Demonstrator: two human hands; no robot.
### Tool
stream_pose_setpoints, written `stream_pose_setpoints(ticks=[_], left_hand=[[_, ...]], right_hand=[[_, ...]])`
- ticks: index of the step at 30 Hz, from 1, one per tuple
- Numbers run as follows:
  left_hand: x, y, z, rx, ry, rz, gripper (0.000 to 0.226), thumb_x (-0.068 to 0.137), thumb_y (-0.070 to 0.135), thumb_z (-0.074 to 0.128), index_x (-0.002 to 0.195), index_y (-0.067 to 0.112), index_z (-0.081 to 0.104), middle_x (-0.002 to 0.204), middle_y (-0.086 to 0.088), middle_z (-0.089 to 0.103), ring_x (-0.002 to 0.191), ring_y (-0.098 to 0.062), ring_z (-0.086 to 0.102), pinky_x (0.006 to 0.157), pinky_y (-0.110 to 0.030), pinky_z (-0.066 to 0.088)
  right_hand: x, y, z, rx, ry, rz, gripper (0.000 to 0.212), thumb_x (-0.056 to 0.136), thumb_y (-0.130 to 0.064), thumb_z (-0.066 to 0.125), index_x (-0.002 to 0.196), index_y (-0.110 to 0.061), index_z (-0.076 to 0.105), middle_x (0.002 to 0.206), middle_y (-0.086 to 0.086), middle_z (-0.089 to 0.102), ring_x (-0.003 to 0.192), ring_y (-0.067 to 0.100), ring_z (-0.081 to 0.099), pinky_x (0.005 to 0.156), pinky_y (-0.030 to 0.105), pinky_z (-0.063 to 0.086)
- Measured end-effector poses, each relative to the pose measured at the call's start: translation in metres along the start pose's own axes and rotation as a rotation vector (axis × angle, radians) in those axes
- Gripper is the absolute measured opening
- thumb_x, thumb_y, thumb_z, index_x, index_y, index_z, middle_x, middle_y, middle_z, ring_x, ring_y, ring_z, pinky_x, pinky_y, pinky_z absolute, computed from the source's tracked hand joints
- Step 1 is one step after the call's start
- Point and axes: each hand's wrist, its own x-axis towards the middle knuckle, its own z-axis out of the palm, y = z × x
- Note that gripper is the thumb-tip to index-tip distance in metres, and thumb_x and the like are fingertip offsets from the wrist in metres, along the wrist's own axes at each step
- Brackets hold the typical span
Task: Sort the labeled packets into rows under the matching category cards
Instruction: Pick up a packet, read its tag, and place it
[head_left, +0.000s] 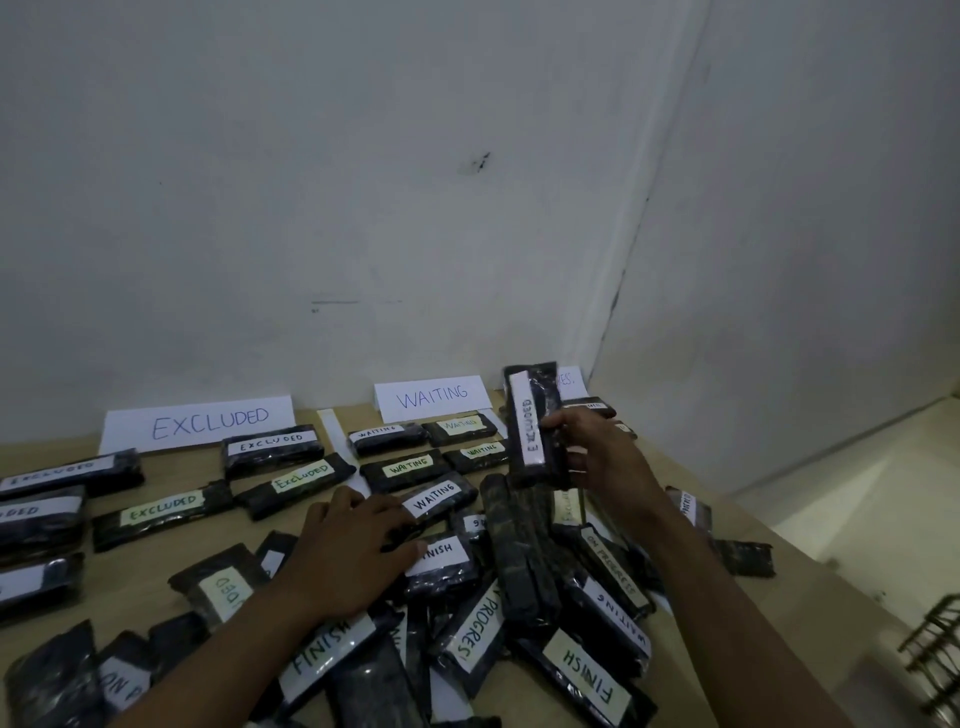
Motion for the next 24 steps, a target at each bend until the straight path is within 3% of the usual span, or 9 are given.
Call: stream_pose_setpoints(ticks=[1, 3, 5, 7, 11, 14, 16, 20, 24], left_hand=[[0.000, 0.000, 0.000, 0.005, -0.005, -0.002, 0.066, 0.081, 0.076, 0.019, 0.132, 0.044, 0.047, 0.145, 0.023, 0.035, 0.122, -0.011, 0.026, 0.094, -0.031, 0.018], [0.000, 0.001, -0.001, 0.008, -0.002, -0.007, 0.049, 0.092, 0.066, 0.030, 0.132, 0.043, 0.047, 0.144, 0.022, 0.036, 0.122, -0.012, 0.027, 0.094, -0.032, 0.018], [-0.001, 0.001, -0.002, 0.002, 0.005, -0.009, 0.046, 0.093, 0.063, 0.033, 0.131, 0.043, 0.048, 0.143, 0.022, 0.038, 0.122, -0.013, 0.028, 0.095, -0.033, 0.018], [-0.002, 0.001, -0.002, -0.009, 0.011, -0.004, 0.048, 0.092, 0.064, 0.031, 0.131, 0.042, 0.049, 0.142, 0.021, 0.040, 0.122, -0.013, 0.029, 0.097, -0.034, 0.019], [-0.002, 0.001, -0.001, -0.027, 0.003, -0.007, 0.056, 0.085, 0.067, 0.026, 0.129, 0.042, 0.050, 0.141, 0.019, 0.041, 0.123, -0.015, 0.029, 0.099, -0.035, 0.020], [-0.003, 0.000, -0.001, -0.048, 0.025, -0.007, 0.050, 0.088, 0.065, 0.032, 0.128, 0.042, 0.052, 0.140, 0.020, 0.043, 0.121, -0.014, 0.031, 0.099, -0.036, 0.022], [-0.004, 0.002, -0.003, -0.076, 0.045, -0.005, 0.040, 0.091, 0.061, 0.040, 0.123, 0.042, 0.055, 0.134, 0.020, 0.047, 0.117, -0.013, 0.034, 0.099, -0.035, 0.024], [-0.005, 0.009, -0.014, -0.230, 0.187, -0.018, 0.022, 0.087, 0.048, 0.058, 0.101, 0.036, 0.070, 0.100, 0.016, 0.066, 0.090, -0.004, 0.053, 0.086, -0.030, 0.041], [-0.010, 0.014, -0.025, -0.594, 0.241, -0.100, 0.008, 0.088, 0.029, 0.065, 0.090, 0.026, 0.072, 0.088, 0.012, 0.070, 0.076, 0.002, 0.062, 0.069, -0.016, 0.045]], right_hand=[[-0.002, 0.001, 0.005, 0.006, -0.002, -0.007, 0.028, 0.081, -0.035, 0.061, 0.093, -0.010, 0.062, 0.095, 0.017, 0.066, 0.079, 0.027, 0.063, 0.066, 0.037, 0.052], [-0.002, 0.004, 0.011, 0.029, 0.002, -0.054, 0.024, 0.074, -0.009, 0.074, 0.086, -0.008, 0.053, 0.089, 0.011, 0.066, 0.077, 0.024, 0.061, 0.061, 0.032, 0.054], [-0.003, 0.006, 0.016, 0.011, -0.016, -0.074, 0.034, 0.072, 0.015, 0.069, 0.083, -0.009, 0.048, 0.086, 0.005, 0.069, 0.076, 0.022, 0.063, 0.059, 0.028, 0.055], [-0.004, 0.005, 0.018, 0.001, -0.022, -0.067, 0.040, 0.070, 0.021, 0.067, 0.084, -0.010, 0.045, 0.087, 0.003, 0.069, 0.078, 0.021, 0.066, 0.059, 0.027, 0.054], [-0.011, -0.001, 0.022, -0.018, -0.032, -0.045, 0.072, 0.064, 0.022, 0.072, 0.116, -0.019, 0.046, 0.108, 0.009, 0.065, 0.093, 0.026, 0.067, 0.064, 0.034, 0.057], [-0.014, -0.004, 0.023, -0.025, -0.044, 0.000, 0.106, 0.063, 0.023, 0.072, 0.139, -0.039, 0.033, 0.114, -0.002, 0.061, 0.093, 0.015, 0.069, 0.068, 0.040, 0.058], [-0.017, -0.007, 0.025, 0.007, -0.053, 0.024, 0.095, 0.069, 0.016, 0.071, 0.137, -0.041, 0.039, 0.112, 0.005, 0.064, 0.090, 0.019, 0.070, 0.069, 0.040, 0.058], [-0.020, -0.012, 0.039, 0.174, -0.009, 0.080, 0.050, 0.083, 0.004, 0.063, 0.126, -0.020, 0.054, 0.109, 0.020, 0.068, 0.076, 0.022, 0.070, 0.058, 0.028, 0.055], [-0.014, -0.006, 0.054, 0.255, 0.014, 0.111, 0.059, 0.082, 0.005, 0.064, 0.131, -0.025, 0.049, 0.106, 0.015, 0.071, 0.089, 0.029, 0.070, 0.071, 0.038, 0.057]])
